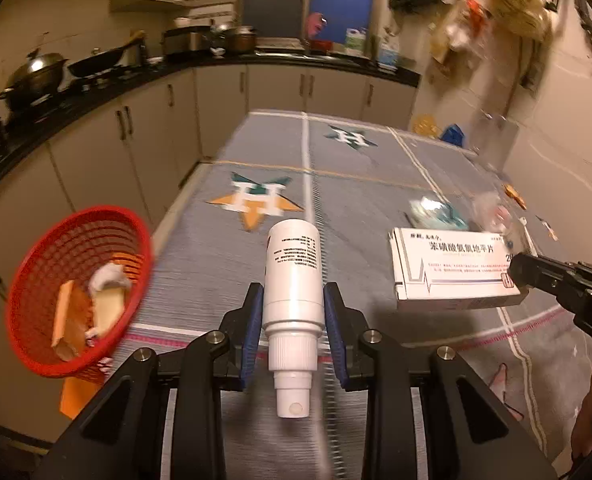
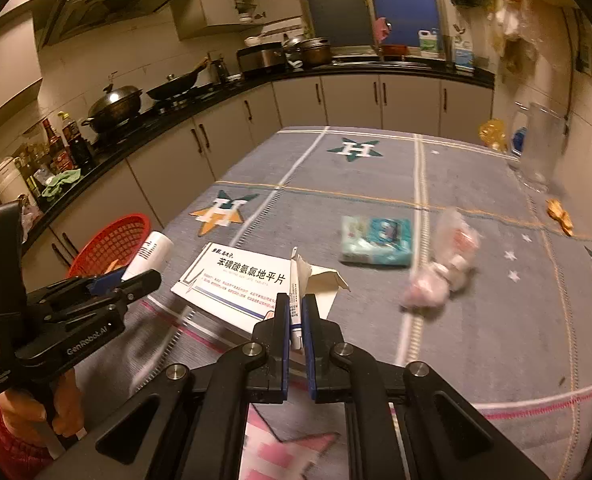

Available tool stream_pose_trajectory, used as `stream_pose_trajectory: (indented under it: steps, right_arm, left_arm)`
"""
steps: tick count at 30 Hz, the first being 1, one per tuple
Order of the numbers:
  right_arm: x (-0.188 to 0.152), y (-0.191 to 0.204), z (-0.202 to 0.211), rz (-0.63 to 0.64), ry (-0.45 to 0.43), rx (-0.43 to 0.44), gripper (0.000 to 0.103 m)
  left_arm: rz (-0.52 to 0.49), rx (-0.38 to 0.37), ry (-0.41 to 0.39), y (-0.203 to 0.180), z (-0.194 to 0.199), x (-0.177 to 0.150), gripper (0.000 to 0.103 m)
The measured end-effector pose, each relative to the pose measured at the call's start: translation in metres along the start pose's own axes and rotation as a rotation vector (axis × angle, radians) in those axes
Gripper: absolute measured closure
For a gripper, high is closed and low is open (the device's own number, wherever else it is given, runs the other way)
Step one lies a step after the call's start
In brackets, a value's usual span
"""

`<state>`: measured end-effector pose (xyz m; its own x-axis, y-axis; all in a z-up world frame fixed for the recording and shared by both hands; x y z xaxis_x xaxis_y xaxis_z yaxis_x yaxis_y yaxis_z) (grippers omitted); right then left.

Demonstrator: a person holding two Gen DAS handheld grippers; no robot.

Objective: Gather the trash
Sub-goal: 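Carry the spray bottle and medicine box over the red wastebasket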

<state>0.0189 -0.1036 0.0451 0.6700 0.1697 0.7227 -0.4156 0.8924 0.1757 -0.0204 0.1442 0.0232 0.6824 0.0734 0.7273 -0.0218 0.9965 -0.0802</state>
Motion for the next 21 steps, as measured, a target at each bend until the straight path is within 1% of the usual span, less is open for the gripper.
stream_pose_trajectory:
  steps: [10, 15, 21]
  right_arm:
    - [0.026, 0.059, -0.030, 0.084, 0.025, 0.069, 0.096]
    - [0.037, 0.092, -0.043, 0.135, 0.029, 0.088, 0.096]
    - [0.044, 0.120, -0.054, 0.179, 0.035, 0.104, 0.096]
  left_arm:
    - [0.109, 0.082, -0.053, 0.074, 0.021, 0.008, 0.074]
    - [0.148, 0.107, -0.062, 0.104, 0.025, 0.007, 0.074]
    - [0.195, 0.127, -0.068, 0.135, 0.028, 0.004, 0.074]
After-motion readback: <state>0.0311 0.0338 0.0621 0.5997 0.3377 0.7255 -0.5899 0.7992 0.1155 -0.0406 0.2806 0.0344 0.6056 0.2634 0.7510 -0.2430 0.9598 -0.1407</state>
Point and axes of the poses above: each gripper's, at about its wrist camera, not at the fingertips, and z roughly against the way its jaws point, y to its left, x to its top, the point moved 5 cm from there along -z, roughly the way its jaws point, and after that the axes turned 1 degree about y, right-handed, at the moved point
